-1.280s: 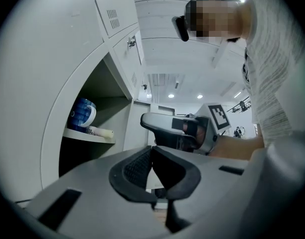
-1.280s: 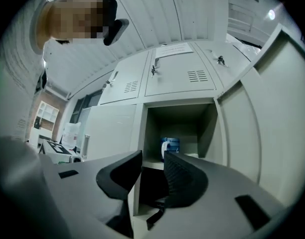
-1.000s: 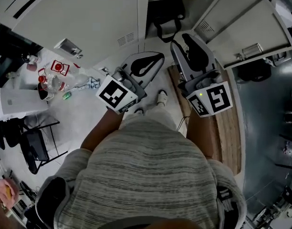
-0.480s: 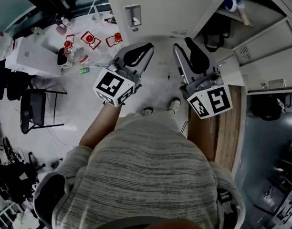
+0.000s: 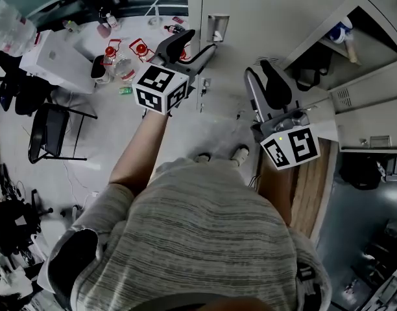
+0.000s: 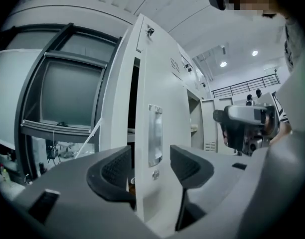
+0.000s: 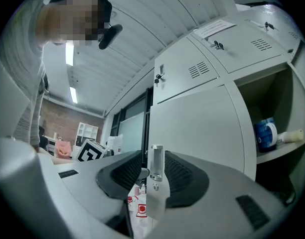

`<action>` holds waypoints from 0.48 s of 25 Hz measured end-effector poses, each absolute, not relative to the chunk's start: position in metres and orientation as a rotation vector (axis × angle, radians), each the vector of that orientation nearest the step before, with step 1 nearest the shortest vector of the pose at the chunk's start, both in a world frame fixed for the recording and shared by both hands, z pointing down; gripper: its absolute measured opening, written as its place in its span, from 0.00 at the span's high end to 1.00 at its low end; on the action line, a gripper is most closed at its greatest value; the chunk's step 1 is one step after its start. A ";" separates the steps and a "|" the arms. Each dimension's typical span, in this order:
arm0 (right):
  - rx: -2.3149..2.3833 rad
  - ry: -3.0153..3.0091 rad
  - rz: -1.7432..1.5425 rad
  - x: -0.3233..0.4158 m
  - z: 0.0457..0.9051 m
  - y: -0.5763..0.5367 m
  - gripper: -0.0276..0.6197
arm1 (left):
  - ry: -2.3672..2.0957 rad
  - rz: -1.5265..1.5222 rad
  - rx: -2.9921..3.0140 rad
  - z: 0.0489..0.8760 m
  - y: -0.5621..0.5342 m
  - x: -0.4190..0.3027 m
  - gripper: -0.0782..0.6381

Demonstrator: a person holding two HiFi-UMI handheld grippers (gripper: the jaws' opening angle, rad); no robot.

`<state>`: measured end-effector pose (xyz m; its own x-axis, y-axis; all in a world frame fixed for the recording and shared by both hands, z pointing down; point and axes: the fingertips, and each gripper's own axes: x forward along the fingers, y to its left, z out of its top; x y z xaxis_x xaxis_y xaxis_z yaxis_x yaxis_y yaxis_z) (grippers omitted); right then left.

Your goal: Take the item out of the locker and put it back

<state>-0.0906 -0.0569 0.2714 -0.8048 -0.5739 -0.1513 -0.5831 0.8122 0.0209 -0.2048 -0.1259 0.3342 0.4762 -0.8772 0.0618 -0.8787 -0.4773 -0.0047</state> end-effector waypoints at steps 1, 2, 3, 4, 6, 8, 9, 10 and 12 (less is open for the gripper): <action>-0.920 2.856 0.101 -0.090 0.270 -0.056 0.75 | -1.573 0.086 2.687 0.334 -0.127 -0.202 0.56; -0.919 2.853 0.102 -0.089 0.269 -0.054 0.75 | -1.555 0.085 2.700 0.333 -0.127 -0.198 0.56; -0.914 2.850 0.104 -0.089 0.266 -0.051 0.75 | -1.543 0.081 2.709 0.333 -0.127 -0.195 0.56; -0.905 2.846 0.108 -0.089 0.263 -0.048 0.75 | -1.539 0.075 2.713 0.333 -0.125 -0.193 0.55; -0.886 2.840 0.126 -0.090 0.255 -0.042 0.75 | -1.538 0.061 2.716 0.333 -0.120 -0.191 0.55; -0.874 2.838 0.149 -0.091 0.249 -0.038 0.75 | -1.509 0.038 2.728 0.332 -0.110 -0.188 0.55; -0.873 2.837 0.158 -0.092 0.247 -0.037 0.75 | -1.482 0.024 2.738 0.332 -0.102 -0.185 0.55; -0.876 2.837 0.165 -0.092 0.246 -0.037 0.75 | -1.447 0.010 2.751 0.332 -0.094 -0.182 0.55; -0.893 2.833 0.170 -0.090 0.246 -0.037 0.75 | -1.351 -0.008 2.785 0.332 -0.076 -0.174 0.55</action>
